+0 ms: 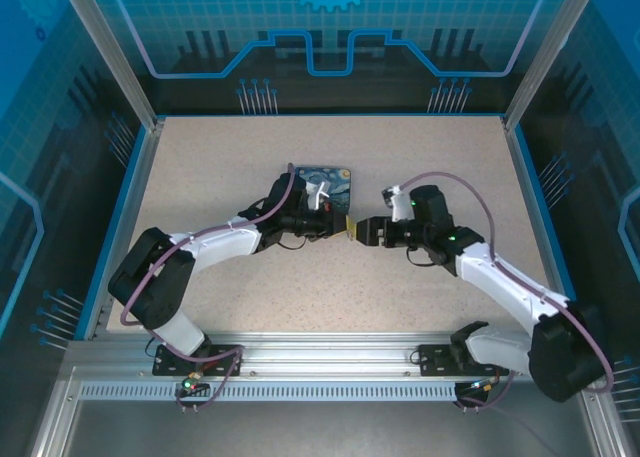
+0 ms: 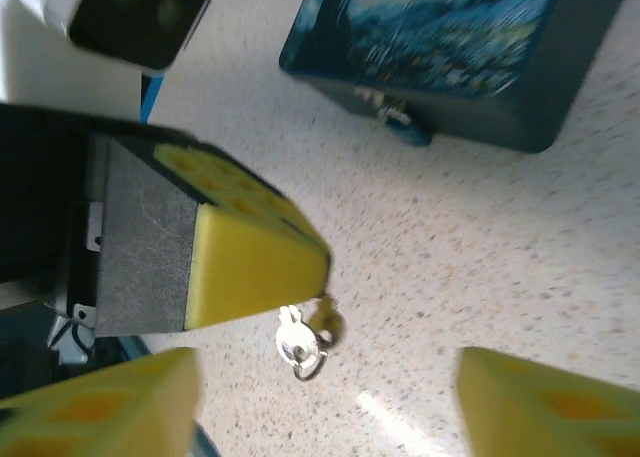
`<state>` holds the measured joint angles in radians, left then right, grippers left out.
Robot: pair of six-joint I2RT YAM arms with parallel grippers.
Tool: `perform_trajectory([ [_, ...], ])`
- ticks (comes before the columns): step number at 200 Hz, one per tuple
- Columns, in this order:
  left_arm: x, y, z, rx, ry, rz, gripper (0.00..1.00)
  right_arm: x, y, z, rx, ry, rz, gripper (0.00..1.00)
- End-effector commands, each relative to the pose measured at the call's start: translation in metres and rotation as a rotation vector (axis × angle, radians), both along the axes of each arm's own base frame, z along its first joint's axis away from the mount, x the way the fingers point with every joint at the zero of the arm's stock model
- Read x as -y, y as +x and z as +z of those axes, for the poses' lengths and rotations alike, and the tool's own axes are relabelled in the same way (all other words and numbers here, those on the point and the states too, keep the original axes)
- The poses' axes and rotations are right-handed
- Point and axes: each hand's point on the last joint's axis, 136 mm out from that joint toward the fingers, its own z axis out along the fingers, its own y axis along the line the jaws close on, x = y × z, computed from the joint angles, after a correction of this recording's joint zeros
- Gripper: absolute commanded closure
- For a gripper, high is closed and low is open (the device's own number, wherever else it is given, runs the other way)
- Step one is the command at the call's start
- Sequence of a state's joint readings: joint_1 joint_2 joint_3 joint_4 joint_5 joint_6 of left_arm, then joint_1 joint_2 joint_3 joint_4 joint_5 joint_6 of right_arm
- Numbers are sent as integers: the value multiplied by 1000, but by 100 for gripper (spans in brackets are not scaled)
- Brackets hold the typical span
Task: Unlock the padlock with the key
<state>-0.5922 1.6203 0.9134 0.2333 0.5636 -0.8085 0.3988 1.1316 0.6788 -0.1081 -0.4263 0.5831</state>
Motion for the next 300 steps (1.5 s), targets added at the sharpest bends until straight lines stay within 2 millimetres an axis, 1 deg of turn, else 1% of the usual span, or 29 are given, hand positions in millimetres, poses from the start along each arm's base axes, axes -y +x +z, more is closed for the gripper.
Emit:
perform_trajectory([
  [1,-3,-1,15,154,13,-28,100,18,3,21,30,110,-55,23],
  [16,-2,-1,27,222,-10,-43,100,21,3,28,37,154,-42,24],
  [42,1,2,48,300,-74,-38,100,12,2,35,40,213,19,29],
  [55,2,5,59,334,-110,-25,100,7,5,37,39,247,34,33],
  [62,2,6,64,347,-126,-15,100,6,8,38,37,263,36,34],
  [81,3,10,73,363,-156,8,100,0,13,40,41,292,50,41],
  [102,4,14,78,367,-186,30,100,-9,14,45,51,304,80,48],
  [116,4,17,80,366,-196,42,100,-15,14,46,53,305,98,51],
  [140,4,19,80,362,-205,55,100,-22,12,43,34,304,119,58],
  [145,4,19,80,360,-206,55,100,-23,13,48,60,313,126,59],
  [195,6,20,76,342,-217,56,100,-26,15,51,76,317,120,60],
  [238,6,19,71,334,-215,60,100,-27,17,58,93,331,121,62],
  [269,6,19,69,327,-213,59,100,-21,15,65,113,326,110,61],
  [300,6,18,68,326,-216,61,100,-16,17,65,116,323,86,59],
])
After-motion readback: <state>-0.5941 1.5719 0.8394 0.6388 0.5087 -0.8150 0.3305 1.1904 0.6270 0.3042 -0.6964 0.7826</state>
